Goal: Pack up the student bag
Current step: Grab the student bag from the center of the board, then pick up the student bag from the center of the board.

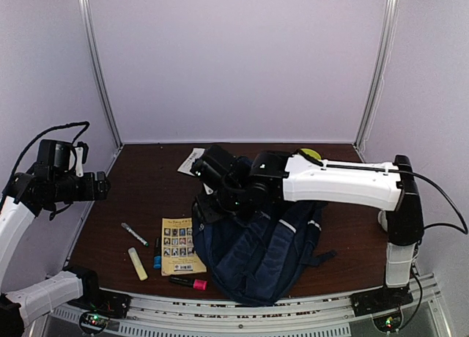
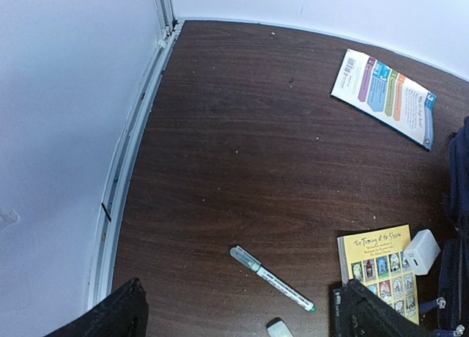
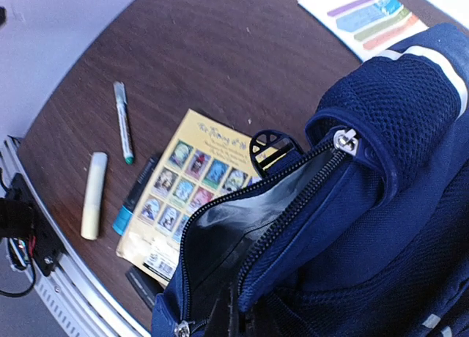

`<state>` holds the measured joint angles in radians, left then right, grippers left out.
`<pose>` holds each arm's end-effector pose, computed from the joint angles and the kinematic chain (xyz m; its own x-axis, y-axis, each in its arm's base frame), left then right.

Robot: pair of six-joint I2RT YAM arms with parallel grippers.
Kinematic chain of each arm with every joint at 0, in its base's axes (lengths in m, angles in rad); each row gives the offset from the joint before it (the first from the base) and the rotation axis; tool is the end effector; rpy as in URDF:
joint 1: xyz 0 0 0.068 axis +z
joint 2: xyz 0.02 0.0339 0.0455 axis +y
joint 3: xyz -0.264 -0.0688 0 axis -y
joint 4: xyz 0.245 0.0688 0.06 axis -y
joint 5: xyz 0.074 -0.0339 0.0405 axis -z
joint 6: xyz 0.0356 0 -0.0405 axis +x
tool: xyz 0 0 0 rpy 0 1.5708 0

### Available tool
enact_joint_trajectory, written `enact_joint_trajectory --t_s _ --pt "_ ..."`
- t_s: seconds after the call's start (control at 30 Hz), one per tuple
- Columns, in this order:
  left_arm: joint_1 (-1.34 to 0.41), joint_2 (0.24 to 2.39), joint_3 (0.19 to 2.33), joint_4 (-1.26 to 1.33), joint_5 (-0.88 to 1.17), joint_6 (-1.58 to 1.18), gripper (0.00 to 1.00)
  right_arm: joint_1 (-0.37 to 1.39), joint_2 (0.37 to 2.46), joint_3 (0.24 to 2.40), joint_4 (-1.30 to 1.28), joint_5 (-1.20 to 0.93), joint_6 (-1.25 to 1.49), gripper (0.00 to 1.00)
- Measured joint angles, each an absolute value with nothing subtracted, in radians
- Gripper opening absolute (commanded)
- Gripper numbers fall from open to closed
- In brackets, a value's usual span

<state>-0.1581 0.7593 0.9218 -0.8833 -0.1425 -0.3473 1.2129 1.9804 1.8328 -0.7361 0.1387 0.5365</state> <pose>0.1417 -0.0175 0.3220 -0.6300 -0.2407 -0.7383 -0.1744 0.9703 -0.1676 0.1607 0.4156 0.2945 -0.6912 -0.4031 -0.5998 -0.6325 0.7389 0.2323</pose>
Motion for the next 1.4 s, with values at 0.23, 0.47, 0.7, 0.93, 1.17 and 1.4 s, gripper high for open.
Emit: enact_joint_trajectory --t_s 0.23,0.47,0.7,0.93,1.17,1.4 --pt "-0.157 0.751 0.920 -0.879 -0.100 -0.342 0.93 1.205 1.860 1.869 -0.761 0.222 0.532 0.00" --pt "-0.171 0.729 0.914 -0.814 0.144 -0.339 0.91 1.184 1.624 1.621 -0.654 0.236 0.580 0.00" --pt "-0.417 0.757 0.922 -0.650 0.339 -0.430 0.91 1.169 1.579 1.490 -0.561 0.222 0.615 0.00" --pt "-0.701 0.907 0.935 -0.500 0.322 -0.503 0.91 1.166 1.578 1.514 -0.558 0.201 0.609 0.00" --pt "-0.833 0.960 0.868 -0.381 0.280 -0.575 0.92 1.163 1.591 1.658 -0.586 0.196 0.601 0.00" --pt "-0.905 1.042 0.858 -0.272 0.257 -0.624 0.97 1.162 1.617 1.720 -0.578 0.179 0.598 0.00"
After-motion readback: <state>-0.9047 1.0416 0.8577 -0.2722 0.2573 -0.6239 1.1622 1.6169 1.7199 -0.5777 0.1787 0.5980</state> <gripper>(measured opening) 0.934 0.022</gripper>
